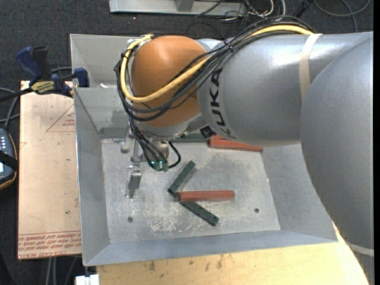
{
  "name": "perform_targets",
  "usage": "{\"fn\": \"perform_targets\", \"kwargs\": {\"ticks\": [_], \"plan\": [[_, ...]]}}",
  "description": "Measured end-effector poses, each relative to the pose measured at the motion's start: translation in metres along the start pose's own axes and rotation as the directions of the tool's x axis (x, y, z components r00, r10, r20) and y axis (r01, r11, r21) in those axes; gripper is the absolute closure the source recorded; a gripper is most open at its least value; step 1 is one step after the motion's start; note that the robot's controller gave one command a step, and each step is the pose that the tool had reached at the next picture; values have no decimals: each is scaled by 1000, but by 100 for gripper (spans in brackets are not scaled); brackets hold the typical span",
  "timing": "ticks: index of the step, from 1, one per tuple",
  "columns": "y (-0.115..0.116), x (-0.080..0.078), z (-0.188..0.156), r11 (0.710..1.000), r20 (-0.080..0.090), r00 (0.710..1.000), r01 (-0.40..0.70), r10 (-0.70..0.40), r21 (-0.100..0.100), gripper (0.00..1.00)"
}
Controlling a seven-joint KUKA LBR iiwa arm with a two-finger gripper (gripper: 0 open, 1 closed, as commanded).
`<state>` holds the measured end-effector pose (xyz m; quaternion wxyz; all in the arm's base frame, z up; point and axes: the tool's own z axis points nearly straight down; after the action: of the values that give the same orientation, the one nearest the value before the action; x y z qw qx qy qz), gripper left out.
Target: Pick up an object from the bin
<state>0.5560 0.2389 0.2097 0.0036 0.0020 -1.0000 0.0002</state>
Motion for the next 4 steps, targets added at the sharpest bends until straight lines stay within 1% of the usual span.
{"fn": "perform_targets", "kwargs": {"ticks": [1, 2, 3, 4], "plan": [[-1, -2, -4, 1000, 7, 1000, -4, 4, -2, 0], [-74, -13, 62, 1000, 11, 1000, 0, 0, -3, 0], [-116, -18, 96, 989, 3, 989, 147, -147, 2, 0], [-156, 2, 82, 984, 7, 984, 179, -179, -1, 0]]}}
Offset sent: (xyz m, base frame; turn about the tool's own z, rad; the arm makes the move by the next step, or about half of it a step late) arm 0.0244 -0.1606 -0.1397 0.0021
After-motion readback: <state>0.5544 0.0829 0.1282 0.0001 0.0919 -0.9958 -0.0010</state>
